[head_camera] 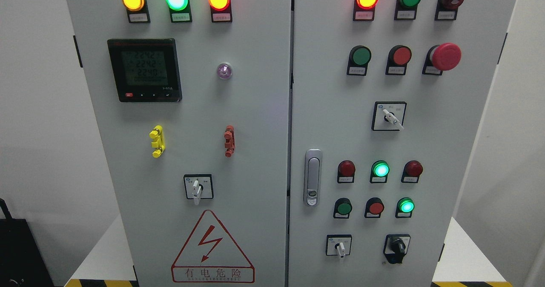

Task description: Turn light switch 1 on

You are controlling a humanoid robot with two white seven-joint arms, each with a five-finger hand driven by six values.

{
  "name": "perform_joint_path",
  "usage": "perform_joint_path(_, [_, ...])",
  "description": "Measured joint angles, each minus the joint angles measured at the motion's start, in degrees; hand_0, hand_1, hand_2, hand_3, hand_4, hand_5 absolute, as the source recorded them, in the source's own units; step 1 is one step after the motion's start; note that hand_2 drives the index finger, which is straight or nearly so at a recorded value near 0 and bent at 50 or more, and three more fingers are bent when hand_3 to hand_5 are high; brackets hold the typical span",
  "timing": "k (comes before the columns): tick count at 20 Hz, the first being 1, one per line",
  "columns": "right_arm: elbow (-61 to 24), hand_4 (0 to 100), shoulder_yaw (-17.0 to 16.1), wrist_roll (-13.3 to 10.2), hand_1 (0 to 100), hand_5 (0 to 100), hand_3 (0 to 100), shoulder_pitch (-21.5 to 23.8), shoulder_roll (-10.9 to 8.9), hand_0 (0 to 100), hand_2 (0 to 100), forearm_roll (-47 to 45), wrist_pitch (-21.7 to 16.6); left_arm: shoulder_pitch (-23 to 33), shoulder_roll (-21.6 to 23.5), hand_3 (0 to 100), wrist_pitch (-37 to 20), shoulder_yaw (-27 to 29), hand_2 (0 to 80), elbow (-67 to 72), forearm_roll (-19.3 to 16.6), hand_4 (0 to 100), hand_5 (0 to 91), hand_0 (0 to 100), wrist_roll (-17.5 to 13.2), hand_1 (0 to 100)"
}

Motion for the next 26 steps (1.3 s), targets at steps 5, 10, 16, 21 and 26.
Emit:
perform_joint_path(5, [0.0, 0, 0.0, 0.0, 0, 0, 0, 0.0, 0.00, 5, 0, 0.0, 0.0, -2.9, -1.0, 74, 4.4, -0.8, 54.6, -2.1, -1.1, 79, 69.3, 0, 1.4, 54])
perform_joint_path(10, [0.0, 0, 0.0, 0.0, 0, 0, 0, 0.0, 0.00, 5, 0, 0.0, 0.0, -5.9, -1.8, 74, 6.6, -1.5, 54.8, -3.4, -1.9, 79, 69.5, 0, 2.3, 55])
perform_joint_path(16, [0.0, 0, 0.0, 0.3, 0, 0, 0, 0.0, 0.00, 5, 0, 0.0, 0.0, -8.6, -2.5, 74, 8.0, -2.4, 55.1, -4.3, -2.4, 79, 69.6, 0, 5.8, 58])
perform_joint_path(21, [0.0, 0, 0.0, 0.1, 0, 0, 0, 0.0, 0.00, 5, 0, 0.0, 0.0, -10.2, -2.8, 74, 10.6, -3.1, 55.6, -4.7, -2.6, 79, 69.8, 0, 7.6, 61])
perform_joint_path(26, [0.0, 0, 0.0, 0.1, 0, 0, 0, 0.0, 0.00, 5, 0, 0.0, 0.0, -13.0, -3.1, 74, 13.0, -3.7, 55.7, -4.9, -3.0, 79, 69.5, 0, 8.9, 63])
